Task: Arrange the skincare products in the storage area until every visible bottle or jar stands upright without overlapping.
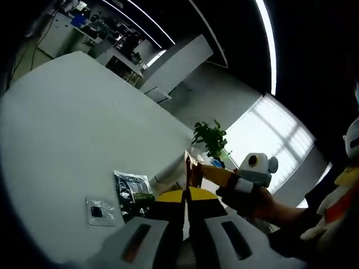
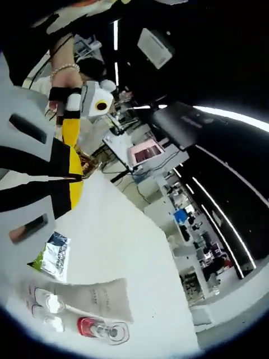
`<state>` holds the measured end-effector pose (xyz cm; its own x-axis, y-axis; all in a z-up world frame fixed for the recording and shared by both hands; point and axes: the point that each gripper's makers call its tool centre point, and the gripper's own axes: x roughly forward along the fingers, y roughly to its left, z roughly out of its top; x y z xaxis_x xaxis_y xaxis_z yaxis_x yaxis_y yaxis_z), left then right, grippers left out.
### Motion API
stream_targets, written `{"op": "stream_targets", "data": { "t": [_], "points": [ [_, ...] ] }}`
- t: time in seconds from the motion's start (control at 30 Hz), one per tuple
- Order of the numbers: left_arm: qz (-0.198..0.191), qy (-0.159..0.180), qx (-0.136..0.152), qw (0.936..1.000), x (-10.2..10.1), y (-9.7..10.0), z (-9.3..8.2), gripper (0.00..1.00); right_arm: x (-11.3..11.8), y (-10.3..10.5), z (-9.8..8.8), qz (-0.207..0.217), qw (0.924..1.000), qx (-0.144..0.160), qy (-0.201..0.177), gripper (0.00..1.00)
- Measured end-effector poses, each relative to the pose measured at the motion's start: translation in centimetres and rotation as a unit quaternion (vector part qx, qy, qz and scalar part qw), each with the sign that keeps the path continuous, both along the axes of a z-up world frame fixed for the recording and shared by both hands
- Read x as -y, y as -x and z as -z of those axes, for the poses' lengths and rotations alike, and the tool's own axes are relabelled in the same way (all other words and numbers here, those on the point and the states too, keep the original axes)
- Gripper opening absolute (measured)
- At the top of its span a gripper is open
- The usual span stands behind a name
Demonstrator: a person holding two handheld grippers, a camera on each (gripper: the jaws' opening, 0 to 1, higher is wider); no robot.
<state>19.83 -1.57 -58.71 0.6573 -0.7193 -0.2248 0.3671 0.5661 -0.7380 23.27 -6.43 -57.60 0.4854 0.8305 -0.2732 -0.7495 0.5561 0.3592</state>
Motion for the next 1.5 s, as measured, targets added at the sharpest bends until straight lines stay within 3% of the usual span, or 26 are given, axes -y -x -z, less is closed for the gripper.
{"op": "stream_targets", "data": {
  "t": [0.2, 0.37, 0.57, 0.9, 1.23, 1.5],
  "points": [
    [-0.019, -0.035, -0.039, 0.9985, -0.7, 0.0, 1.8, 0.00, -1.3, -0.2, 0.8, -0.015, 0.9902, 0.094, 0.102, 0.01],
    [-0.036, -0.073, -0.051, 0.9954, -1.3, -0.3, 2.8, 0.00, -2.1, -0.4, 1.5, -0.013, 0.9869, 0.105, 0.122, 0.01],
    [-0.044, -0.144, -0.057, 0.9870, -2.3, -1.2, 4.4, 0.00, -2.7, -1.4, 3.4, -0.010, 0.9787, 0.124, 0.163, 0.01],
    [-0.045, -0.153, -0.068, 0.9849, -3.0, -2.6, 5.7, 0.00, -3.1, -3.1, 5.1, -0.004, 0.9743, 0.127, 0.186, 0.01],
    [-0.045, -0.164, -0.079, 0.9823, -3.7, -4.4, 7.1, 0.00, -4.1, -5.3, 7.3, 0.000, 0.9742, 0.113, 0.195, 0.02],
    [-0.042, -0.174, -0.088, 0.9800, -3.9, -6.0, 9.2, 0.00, -4.6, -7.0, 9.8, 0.002, 0.9733, 0.093, 0.210, 0.02]
  ]
}}
